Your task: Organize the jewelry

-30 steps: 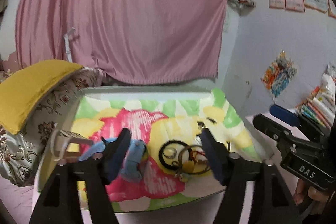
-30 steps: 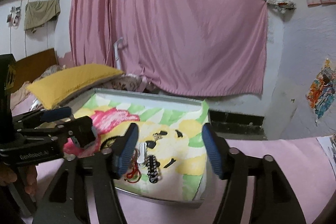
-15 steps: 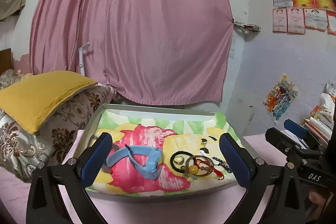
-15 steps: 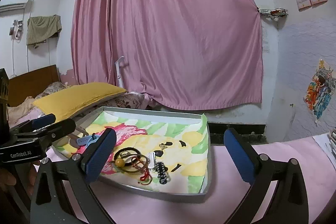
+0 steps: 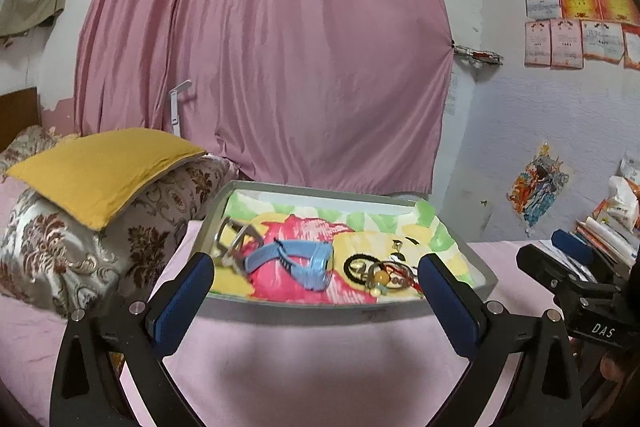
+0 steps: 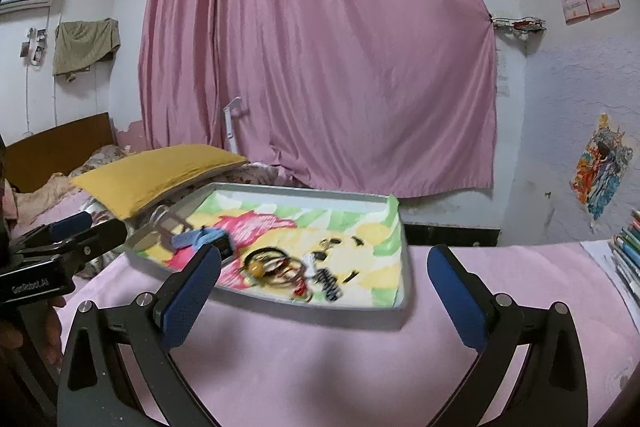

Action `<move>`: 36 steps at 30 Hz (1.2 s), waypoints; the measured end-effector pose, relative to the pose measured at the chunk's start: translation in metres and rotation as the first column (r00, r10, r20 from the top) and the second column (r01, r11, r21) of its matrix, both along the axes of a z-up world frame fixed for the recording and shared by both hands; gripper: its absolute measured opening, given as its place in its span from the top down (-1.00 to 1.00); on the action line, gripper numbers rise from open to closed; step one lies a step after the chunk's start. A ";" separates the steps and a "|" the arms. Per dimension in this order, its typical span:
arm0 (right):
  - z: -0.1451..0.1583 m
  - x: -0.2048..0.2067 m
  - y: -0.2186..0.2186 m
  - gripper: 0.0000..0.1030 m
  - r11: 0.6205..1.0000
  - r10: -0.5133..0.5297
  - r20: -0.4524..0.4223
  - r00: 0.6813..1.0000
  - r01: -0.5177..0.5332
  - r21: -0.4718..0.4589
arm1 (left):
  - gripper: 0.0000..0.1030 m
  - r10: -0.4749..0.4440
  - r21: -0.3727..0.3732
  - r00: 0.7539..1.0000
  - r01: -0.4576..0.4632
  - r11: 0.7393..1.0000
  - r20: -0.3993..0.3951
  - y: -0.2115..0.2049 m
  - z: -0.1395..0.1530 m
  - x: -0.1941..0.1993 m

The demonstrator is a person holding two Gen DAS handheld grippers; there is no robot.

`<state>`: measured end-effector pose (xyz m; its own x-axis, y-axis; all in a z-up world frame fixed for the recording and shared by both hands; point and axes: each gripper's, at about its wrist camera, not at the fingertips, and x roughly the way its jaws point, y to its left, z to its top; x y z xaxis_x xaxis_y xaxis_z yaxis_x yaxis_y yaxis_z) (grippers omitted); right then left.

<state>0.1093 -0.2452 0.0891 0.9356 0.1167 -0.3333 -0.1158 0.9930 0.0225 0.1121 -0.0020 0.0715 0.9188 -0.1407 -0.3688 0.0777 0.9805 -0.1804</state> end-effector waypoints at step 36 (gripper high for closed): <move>-0.056 -0.083 -0.008 -0.97 0.994 -0.081 0.055 0.995 0.077 0.074 | -0.98 0.203 0.073 0.978 -0.206 0.976 0.052 0.003 -0.047 -0.087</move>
<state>0.0260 -0.2530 0.0335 0.9603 0.0635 -0.2716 -0.0405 0.9952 0.0893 0.0253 0.0014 0.0246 0.9407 0.0793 -0.3298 -0.1197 0.9873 -0.1042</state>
